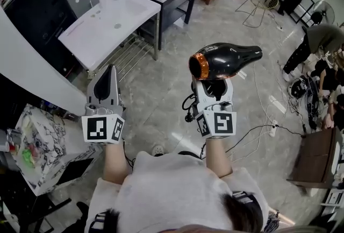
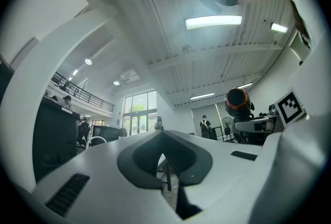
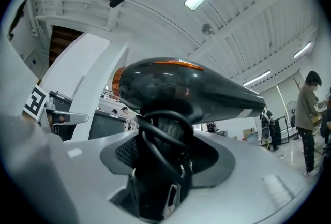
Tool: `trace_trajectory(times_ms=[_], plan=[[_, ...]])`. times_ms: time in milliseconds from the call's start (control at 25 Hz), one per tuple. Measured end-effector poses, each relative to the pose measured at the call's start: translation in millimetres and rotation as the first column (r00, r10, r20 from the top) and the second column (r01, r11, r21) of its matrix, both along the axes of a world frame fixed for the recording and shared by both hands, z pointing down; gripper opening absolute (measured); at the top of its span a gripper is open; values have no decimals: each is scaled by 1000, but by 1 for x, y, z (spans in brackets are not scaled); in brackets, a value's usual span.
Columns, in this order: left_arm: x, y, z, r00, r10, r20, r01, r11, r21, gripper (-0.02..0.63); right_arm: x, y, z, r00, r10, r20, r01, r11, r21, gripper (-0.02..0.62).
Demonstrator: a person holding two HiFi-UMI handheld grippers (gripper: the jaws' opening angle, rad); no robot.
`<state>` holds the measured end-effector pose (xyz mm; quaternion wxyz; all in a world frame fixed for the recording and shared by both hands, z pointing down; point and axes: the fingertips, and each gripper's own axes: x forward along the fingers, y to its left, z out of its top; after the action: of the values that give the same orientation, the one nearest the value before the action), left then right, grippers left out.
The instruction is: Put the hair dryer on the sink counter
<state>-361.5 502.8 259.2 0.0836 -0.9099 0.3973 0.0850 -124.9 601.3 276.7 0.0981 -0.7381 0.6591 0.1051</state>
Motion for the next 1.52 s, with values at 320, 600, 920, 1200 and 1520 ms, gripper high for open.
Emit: trace_trajectory(times_ms=[320,600,920,1200,1520], plan=[[-6,-49,12,1000,23,-11,-23,999,-23,2,-8,-41,13,1000,15,-15,-16,999,-47,275],[20,-101,12,1000,7,-9,-7,1000,-15,2,23,-101,14,1000,-3,11,3,999,-33,275],[74,-195,-6,999,-44,-30,45,999,20,2,82,-208,3,998,-56,-3,56,998,-10,275],[145,-281,-10,998,-50,-38,51,998,26,2,144,-295,-3,996,-80,-48,80,997,-9,275],[192,-343,-7,996,-84,22,84,996,35,2,194,-359,3,995,-87,-39,86,996,-19,275]])
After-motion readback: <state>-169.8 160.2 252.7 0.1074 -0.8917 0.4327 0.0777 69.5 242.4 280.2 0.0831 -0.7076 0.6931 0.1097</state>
